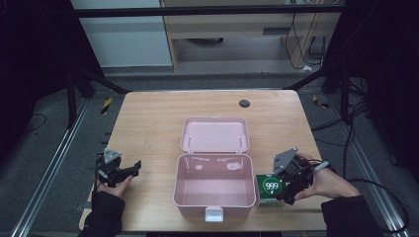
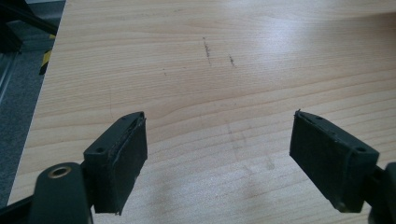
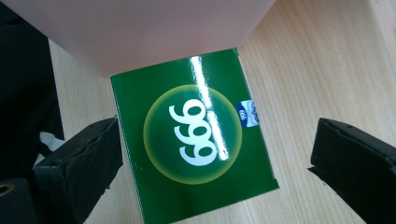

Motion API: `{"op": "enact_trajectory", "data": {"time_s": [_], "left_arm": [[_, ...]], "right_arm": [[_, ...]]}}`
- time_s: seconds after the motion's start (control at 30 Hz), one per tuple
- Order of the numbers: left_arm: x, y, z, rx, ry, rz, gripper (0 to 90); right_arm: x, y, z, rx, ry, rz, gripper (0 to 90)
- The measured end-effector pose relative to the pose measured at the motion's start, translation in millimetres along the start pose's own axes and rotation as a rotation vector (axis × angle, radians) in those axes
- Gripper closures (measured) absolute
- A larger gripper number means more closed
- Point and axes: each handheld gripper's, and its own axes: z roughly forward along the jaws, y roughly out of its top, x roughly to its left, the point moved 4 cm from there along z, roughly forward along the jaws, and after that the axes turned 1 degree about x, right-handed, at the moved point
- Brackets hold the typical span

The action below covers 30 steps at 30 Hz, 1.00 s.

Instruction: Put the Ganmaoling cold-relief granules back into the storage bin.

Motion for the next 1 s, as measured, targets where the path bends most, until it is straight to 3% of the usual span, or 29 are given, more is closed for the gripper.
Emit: {"op": "enact_trajectory", "data": {"time_s": [1.0], "left_arm": [[0.1, -0.2, 0.6, 0.003, 0.002, 0.003, 18.5]], "right_arm": [[7.0, -5.4, 42.5, 0.079, 0.085, -0.046, 4.9]]}}
